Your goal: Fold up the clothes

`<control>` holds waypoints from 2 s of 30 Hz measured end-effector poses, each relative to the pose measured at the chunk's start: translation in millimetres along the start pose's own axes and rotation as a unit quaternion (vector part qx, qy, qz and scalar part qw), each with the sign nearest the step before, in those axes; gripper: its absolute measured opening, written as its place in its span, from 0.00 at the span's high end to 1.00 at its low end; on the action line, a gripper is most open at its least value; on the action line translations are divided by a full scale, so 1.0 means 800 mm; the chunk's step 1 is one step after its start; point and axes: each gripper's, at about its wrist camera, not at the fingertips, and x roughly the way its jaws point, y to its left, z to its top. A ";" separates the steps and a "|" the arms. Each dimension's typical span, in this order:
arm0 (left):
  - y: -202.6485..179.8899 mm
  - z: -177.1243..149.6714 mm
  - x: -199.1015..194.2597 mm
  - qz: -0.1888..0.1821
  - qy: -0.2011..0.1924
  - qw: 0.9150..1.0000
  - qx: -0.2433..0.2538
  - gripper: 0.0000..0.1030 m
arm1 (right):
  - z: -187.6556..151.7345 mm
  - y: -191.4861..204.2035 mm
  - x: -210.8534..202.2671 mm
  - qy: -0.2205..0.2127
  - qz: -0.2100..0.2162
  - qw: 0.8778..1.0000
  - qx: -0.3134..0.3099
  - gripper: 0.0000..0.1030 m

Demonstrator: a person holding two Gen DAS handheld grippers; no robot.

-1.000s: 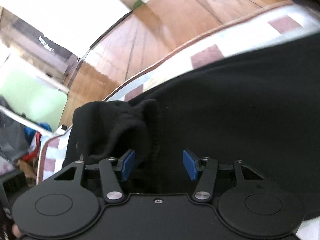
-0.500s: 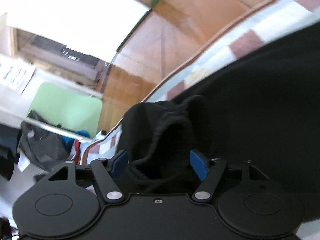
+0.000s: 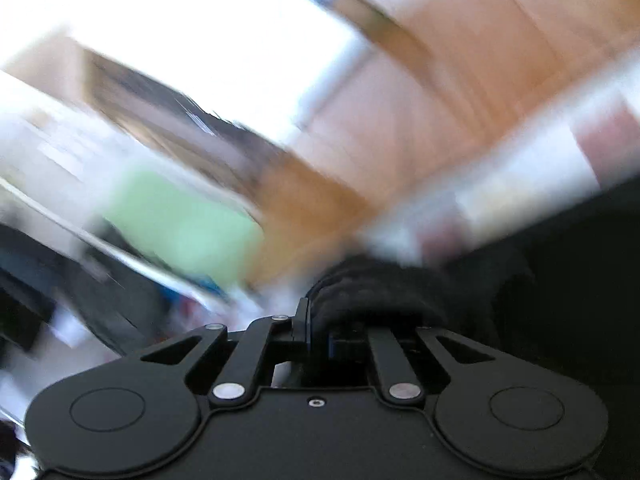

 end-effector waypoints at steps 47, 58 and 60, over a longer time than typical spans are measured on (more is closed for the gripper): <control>-0.061 0.010 0.023 -0.095 -0.033 0.993 0.068 0.36 | -0.022 0.062 -0.059 0.079 -0.236 0.945 -0.213 0.45; -0.072 -0.040 0.089 0.024 0.109 0.976 0.189 0.37 | -0.048 0.014 0.056 0.145 -0.292 0.907 -0.266 0.33; -0.077 -0.042 0.089 0.032 0.105 0.972 0.206 0.37 | -0.056 0.034 0.022 0.103 -0.255 0.926 -0.260 0.33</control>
